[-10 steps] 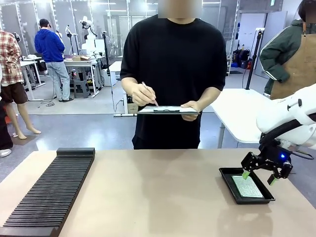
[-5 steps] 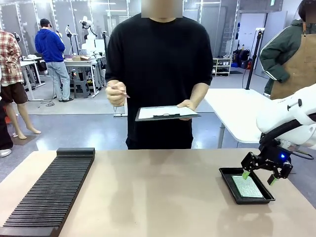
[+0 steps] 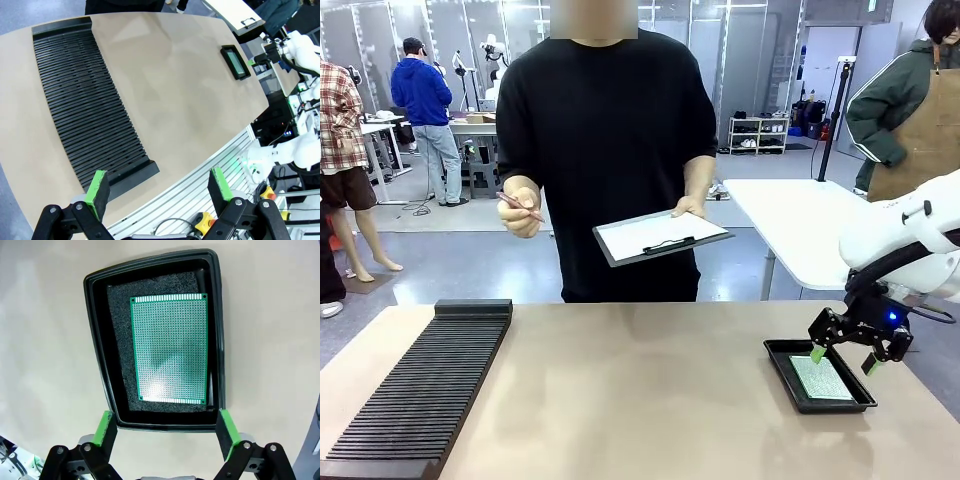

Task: Inspect the PCB.
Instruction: Place the Blank PCB in the ESD tray.

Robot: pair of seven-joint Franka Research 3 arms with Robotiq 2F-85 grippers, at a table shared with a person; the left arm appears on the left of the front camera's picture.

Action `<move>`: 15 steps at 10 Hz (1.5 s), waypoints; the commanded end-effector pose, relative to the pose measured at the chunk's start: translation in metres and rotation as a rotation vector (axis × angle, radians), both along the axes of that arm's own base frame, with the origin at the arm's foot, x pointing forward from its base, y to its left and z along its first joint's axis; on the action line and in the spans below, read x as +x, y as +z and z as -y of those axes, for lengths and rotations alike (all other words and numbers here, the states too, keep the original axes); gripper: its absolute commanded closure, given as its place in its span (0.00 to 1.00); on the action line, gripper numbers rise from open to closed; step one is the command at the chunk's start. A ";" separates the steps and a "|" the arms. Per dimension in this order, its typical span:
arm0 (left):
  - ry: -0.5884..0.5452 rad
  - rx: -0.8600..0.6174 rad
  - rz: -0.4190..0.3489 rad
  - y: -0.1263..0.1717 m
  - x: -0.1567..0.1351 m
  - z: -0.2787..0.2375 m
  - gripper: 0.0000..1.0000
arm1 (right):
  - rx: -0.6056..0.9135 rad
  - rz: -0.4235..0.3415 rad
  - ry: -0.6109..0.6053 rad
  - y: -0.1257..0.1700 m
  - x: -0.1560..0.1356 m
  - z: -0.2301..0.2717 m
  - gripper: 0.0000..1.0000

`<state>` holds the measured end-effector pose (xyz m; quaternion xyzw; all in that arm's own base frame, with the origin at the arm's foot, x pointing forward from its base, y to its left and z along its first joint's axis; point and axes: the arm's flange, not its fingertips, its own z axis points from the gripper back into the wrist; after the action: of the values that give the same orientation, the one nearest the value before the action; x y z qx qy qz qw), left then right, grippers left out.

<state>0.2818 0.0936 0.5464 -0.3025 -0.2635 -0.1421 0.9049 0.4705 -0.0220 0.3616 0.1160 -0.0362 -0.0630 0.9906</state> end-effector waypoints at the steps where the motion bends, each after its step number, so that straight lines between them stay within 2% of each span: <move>1: 0.019 0.024 -0.013 0.003 0.001 0.000 0.00 | 0.079 0.033 -0.011 0.034 -0.014 -0.001 0.00; 3: 0.019 0.024 -0.013 0.003 0.001 0.000 0.00 | 0.188 0.052 -0.017 0.091 -0.045 0.008 0.00; 4: 0.019 0.024 -0.013 0.003 0.001 0.000 0.00 | 0.294 0.041 0.000 0.110 -0.062 0.017 0.00; 5: 0.019 0.024 -0.013 0.003 0.001 0.000 0.00 | 0.403 0.023 0.023 0.126 -0.084 0.030 0.00; 7: 0.019 0.024 -0.013 0.003 0.001 0.000 0.00 | 0.602 0.052 0.092 0.146 -0.128 0.053 0.00; 9: 0.019 0.024 -0.013 0.003 0.001 0.000 0.00 | 0.772 0.096 0.151 0.153 -0.172 0.071 0.00; 11: 0.019 0.024 -0.013 0.003 0.001 0.000 0.00 | 0.849 0.098 0.169 0.145 -0.200 0.079 0.00; 13: 0.019 0.024 -0.013 0.003 0.001 0.000 0.00 | 1.009 0.079 0.213 0.141 -0.220 0.083 0.00; 15: 0.019 0.024 -0.013 0.003 0.001 0.000 0.00 | 1.043 0.102 0.186 0.137 -0.228 0.088 0.00</move>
<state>0.2818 0.0939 0.5464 -0.3027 -0.2639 -0.1418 0.9048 0.2429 -0.1071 0.5021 0.5882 -0.0259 0.0232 0.8080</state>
